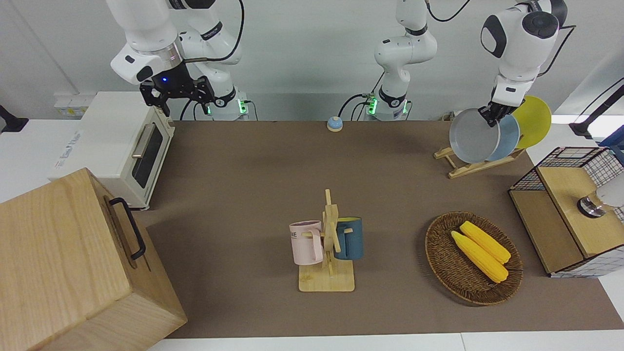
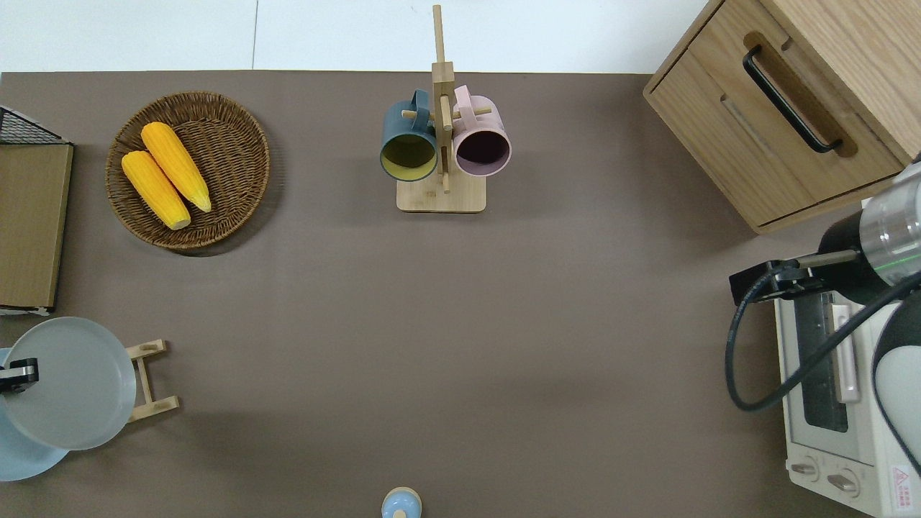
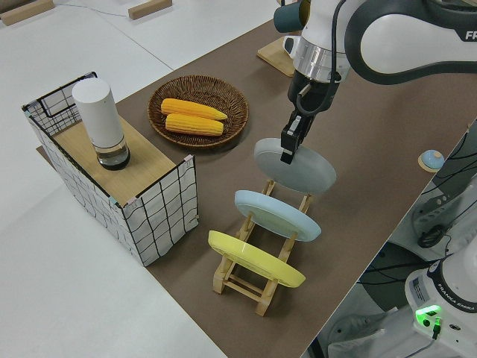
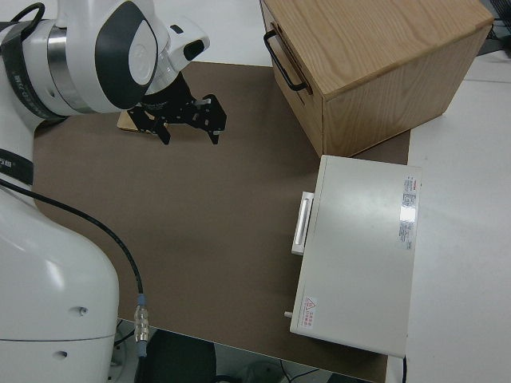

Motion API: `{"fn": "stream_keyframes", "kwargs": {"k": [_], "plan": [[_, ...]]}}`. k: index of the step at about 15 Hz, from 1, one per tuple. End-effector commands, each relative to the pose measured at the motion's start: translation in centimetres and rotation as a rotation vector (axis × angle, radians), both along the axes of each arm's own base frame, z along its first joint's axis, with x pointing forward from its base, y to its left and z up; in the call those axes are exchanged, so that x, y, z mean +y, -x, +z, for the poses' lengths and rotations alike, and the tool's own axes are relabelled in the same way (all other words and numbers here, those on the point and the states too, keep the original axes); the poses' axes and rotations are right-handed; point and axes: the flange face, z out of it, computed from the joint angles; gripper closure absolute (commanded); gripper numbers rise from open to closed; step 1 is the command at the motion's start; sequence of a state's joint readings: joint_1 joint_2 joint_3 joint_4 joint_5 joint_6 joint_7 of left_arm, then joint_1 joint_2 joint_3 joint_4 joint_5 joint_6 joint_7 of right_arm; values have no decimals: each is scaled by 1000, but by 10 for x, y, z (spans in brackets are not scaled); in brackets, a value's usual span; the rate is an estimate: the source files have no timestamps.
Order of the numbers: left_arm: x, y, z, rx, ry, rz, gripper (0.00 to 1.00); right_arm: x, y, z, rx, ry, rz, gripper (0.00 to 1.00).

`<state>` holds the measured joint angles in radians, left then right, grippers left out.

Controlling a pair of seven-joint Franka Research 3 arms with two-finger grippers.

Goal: Pick gray plate from low plate rack and place it on table with left arm
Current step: 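Grasp the rim of the top gray plate with the left gripper, then lift the gray plate out of the rack with the left gripper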

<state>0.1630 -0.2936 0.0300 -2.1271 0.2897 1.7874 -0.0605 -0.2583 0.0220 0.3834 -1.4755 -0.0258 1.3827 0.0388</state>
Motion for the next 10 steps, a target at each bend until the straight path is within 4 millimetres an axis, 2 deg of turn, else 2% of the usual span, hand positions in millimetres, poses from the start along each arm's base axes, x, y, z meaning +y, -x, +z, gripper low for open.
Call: {"fn": "stream_keyframes", "kwargs": {"k": [1, 4, 10], "plan": [[-3, -3, 15, 16, -9, -14, 1000, -2, 2, 3, 2, 8, -15, 17], [-16, -9, 5, 30, 49, -36, 1000, -2, 2, 3, 2, 8, -15, 17], [-43, -19, -7, -5, 356, -102, 1000, -2, 2, 4, 1, 8, -15, 17]]}}
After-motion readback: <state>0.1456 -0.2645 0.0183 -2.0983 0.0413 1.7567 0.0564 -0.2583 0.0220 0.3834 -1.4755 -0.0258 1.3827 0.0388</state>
